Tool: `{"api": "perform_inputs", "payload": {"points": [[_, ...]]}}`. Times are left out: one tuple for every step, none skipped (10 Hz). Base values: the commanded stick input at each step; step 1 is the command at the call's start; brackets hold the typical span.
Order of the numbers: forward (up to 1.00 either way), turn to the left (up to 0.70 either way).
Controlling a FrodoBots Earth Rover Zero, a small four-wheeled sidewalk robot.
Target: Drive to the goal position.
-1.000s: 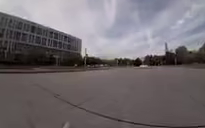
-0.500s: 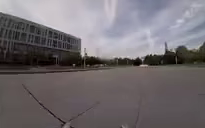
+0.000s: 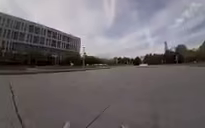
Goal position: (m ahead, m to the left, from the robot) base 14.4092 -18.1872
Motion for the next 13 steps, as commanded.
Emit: {"api": "perform_inputs", "payload": {"points": [[1.0, -0.39], [1.0, -0.4], [1.0, -0.4], [1.0, -0.4], [1.0, -0.4], [1.0, -0.4], [1.0, -0.4], [1.0, -0.4], [1.0, -0.4], [1.0, -0.4], [1.0, -0.4], [1.0, -0.4], [1.0, -0.4]]}}
